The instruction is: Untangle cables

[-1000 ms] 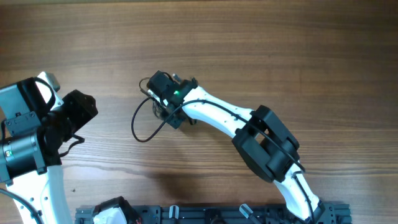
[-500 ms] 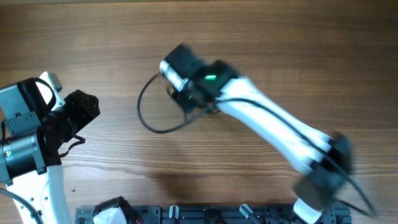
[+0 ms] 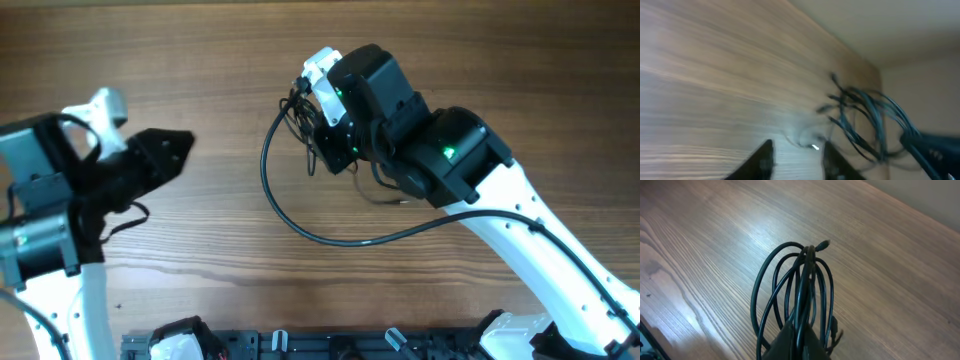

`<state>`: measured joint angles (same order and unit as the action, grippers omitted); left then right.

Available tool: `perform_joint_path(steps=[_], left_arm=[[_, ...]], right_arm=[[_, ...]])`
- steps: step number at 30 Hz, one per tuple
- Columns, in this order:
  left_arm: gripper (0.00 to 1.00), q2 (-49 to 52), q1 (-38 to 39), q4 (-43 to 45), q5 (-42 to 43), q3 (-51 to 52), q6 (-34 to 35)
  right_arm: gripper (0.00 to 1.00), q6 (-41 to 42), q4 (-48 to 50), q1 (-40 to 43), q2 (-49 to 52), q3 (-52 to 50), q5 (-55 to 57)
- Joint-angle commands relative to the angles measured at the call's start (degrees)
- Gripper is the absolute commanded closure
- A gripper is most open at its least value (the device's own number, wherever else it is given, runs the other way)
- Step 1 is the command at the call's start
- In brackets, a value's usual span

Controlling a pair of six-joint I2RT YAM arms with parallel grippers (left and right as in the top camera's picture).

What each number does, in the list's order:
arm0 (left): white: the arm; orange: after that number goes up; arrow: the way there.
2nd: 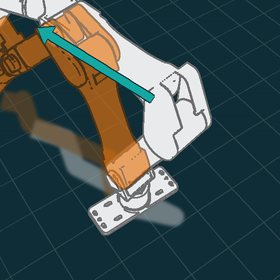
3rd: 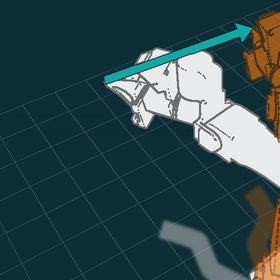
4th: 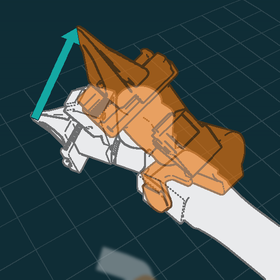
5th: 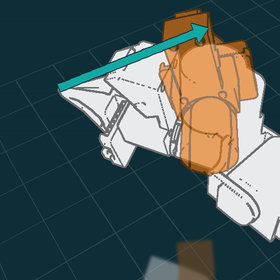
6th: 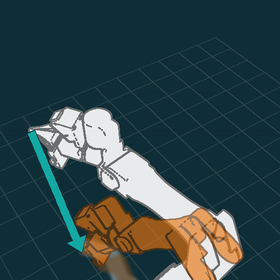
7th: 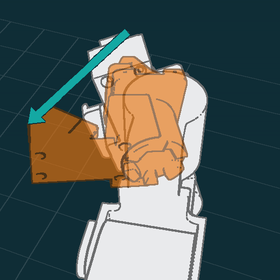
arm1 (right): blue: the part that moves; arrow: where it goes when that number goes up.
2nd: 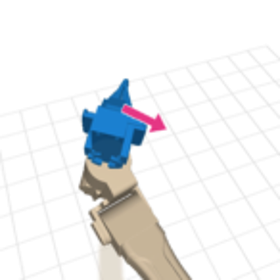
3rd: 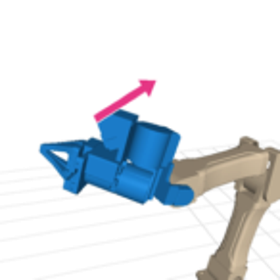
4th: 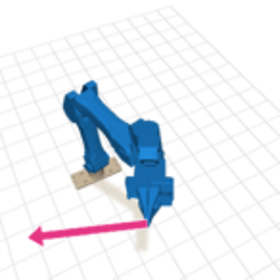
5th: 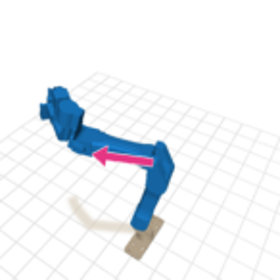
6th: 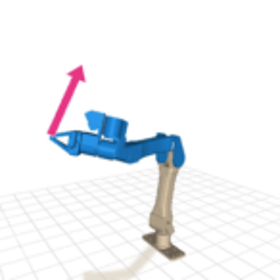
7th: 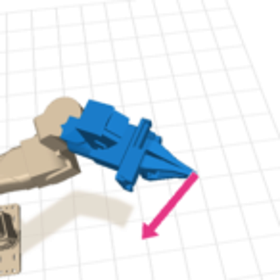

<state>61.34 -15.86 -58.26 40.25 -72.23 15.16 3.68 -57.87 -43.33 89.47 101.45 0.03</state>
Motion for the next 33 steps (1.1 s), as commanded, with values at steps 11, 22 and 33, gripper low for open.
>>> perform_joint_path(steps=[11,22,33], left_arm=[[0.54,16.4,27.6,15.8,3.4,-0.5,0.5],[0.55,19.3,27.6,19.0,2.7,-0.5,3.3],[0.96,19.4,27.6,15.6,-8.6,-0.2,3.3]], right_arm=[[0.96,0.8,-1.1,-0.1,-0.2,0.2,0.3],[0.96,0.8,-1.4,-0.1,-0.2,0.2,0.8],[0.96,2.8,8.1,-0.1,-9.3,2.2,9.1]])
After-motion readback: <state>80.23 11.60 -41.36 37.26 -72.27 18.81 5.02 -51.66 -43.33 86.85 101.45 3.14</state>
